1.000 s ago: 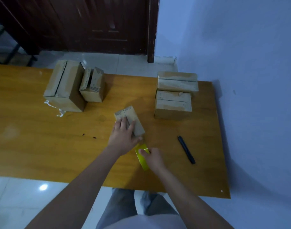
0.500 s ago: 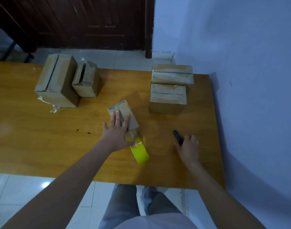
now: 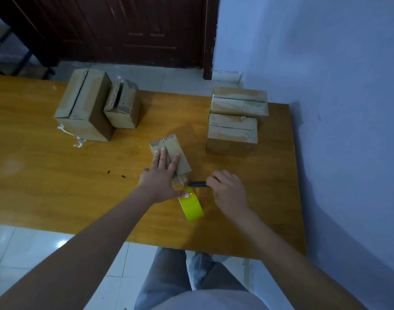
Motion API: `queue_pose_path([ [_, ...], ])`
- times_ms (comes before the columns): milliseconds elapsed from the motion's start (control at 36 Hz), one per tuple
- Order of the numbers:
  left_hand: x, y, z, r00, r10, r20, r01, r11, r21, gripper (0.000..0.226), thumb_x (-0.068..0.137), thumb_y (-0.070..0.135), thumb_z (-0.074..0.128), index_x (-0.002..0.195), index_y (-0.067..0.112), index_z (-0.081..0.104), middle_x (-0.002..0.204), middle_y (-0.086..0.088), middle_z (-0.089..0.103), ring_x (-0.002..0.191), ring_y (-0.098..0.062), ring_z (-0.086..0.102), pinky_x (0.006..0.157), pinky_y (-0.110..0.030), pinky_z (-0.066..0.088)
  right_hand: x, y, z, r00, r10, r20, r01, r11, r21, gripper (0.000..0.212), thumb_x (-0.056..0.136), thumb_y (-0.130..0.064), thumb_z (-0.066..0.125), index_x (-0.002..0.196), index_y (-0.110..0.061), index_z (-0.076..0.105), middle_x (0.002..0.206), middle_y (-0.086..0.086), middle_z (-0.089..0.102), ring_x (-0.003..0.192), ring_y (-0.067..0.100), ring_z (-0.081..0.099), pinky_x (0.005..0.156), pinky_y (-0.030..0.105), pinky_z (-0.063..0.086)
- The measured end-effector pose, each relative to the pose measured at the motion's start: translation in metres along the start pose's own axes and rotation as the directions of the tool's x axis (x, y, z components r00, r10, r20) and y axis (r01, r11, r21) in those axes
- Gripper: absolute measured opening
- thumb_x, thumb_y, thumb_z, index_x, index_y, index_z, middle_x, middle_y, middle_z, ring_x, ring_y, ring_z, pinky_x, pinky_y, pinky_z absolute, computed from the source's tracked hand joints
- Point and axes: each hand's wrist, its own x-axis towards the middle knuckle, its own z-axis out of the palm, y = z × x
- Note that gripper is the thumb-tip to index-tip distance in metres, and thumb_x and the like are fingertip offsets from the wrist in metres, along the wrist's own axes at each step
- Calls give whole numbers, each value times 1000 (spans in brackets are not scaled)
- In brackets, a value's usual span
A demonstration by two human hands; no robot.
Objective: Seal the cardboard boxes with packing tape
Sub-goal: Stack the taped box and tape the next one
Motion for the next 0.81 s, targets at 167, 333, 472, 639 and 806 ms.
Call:
queue_pose_path([
  [167, 0, 1, 1, 1000, -7, -6, 7, 1000, -1, 121, 65, 88, 43, 149, 28, -20, 155, -13, -27, 144, -30, -20, 106, -49, 34, 17, -13, 8, 998, -69, -6, 68, 996, -58, 21, 77, -8, 42, 69, -16, 60, 72, 0, 57, 68, 21, 52, 61, 27, 22],
  [333, 0, 0, 2, 1000, 0, -17, 0, 1000, 12, 120, 66, 88, 41, 149, 27, -20, 155, -14, -26, 144, -31, -19, 105, -49, 34, 13, -15, 11, 1000, -22, -12, 21, 997, -74, 25, 79, -8, 40, 73, -15, 64, 72, 2, 58, 68, 22, 55, 61, 28, 30],
  [472, 0, -1, 3, 1000, 7, -19, -7, 1000, 8, 120, 66, 88, 42, 148, 26, -21, 155, -14, -27, 144, -31, -20, 105, -49, 34, 8, 5, 12, 985, 168, 32, -161, 975, -156, 18, 67, 4, 60, 74, -12, 65, 72, 5, 58, 67, 27, 58, 55, 32, 42],
  [639, 0, -2, 4, 1000, 16, -23, -16, 1000, -2, 121, 66, 88, 42, 148, 26, -21, 154, -14, -28, 143, -32, -22, 104, -49, 36, -5, 20, 22, 874, 427, 232, -391, 902, -186, 23, 73, 9, 62, 83, -11, 60, 81, 7, 58, 75, 29, 57, 62, 34, 35],
  [806, 0, -2, 4, 1000, 16, -22, -17, 1000, -18, 120, 67, 87, 43, 148, 26, -21, 154, -14, -29, 143, -32, -22, 104, -49, 37, -20, 24, 41, 772, 536, 341, -485, 844, -228, 20, 91, -2, 46, 106, -12, 54, 108, 7, 54, 103, 26, 51, 75, 32, 32],
])
